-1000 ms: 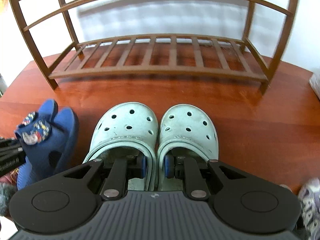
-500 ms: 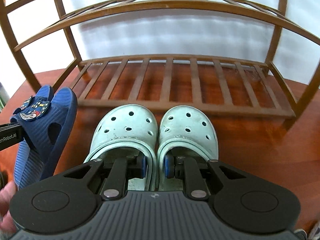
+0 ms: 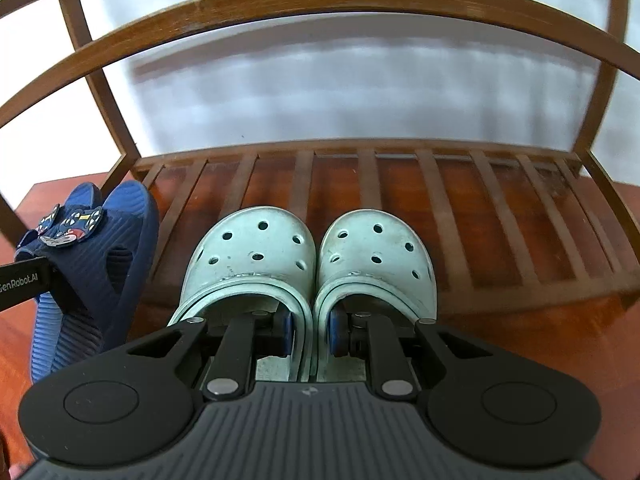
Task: Organize scattered shoes
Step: 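Carry the clogs and blue slides onto the rack's lower shelf with both tools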
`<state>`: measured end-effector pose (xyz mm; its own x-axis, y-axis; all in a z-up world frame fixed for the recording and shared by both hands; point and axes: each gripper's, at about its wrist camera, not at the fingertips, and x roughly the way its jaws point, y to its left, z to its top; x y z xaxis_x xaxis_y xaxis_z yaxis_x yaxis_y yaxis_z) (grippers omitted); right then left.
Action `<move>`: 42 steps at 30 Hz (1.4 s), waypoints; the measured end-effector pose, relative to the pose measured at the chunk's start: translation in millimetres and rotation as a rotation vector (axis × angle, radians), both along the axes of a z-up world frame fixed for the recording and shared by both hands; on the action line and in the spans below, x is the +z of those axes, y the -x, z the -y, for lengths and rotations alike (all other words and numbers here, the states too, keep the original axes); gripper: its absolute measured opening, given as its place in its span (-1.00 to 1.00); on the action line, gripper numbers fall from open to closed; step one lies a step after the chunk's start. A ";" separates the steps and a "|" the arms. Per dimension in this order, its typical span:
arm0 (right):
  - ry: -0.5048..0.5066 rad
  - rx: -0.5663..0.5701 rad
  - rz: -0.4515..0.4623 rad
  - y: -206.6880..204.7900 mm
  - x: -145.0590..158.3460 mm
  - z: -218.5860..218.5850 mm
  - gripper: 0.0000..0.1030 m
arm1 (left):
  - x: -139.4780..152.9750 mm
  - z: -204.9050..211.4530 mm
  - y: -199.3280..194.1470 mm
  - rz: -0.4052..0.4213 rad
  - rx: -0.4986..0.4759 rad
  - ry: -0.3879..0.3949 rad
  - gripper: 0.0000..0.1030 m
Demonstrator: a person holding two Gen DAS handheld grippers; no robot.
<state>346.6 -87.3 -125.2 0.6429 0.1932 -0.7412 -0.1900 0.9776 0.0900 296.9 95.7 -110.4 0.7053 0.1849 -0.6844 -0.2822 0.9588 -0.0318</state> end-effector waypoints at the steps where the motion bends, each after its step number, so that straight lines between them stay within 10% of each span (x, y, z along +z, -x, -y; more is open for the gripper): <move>1: 0.002 -0.001 0.001 -5.1 -1.4 -3.7 -0.63 | -2.2 -0.8 -3.3 -0.001 0.002 -0.003 -0.69; 24: 0.118 0.031 0.079 -47.8 -22.3 -57.3 -0.51 | -38.3 -7.6 -50.9 -0.042 -0.026 -0.080 -0.62; 28: 0.128 0.044 0.076 -48.8 -20.8 -56.7 -0.43 | -37.4 -7.8 -48.5 -0.054 -0.022 -0.081 0.14; 42: 0.029 0.042 0.082 -0.1 4.3 -29.2 -0.07 | -8.3 -3.5 21.8 -0.043 -0.015 -0.043 0.35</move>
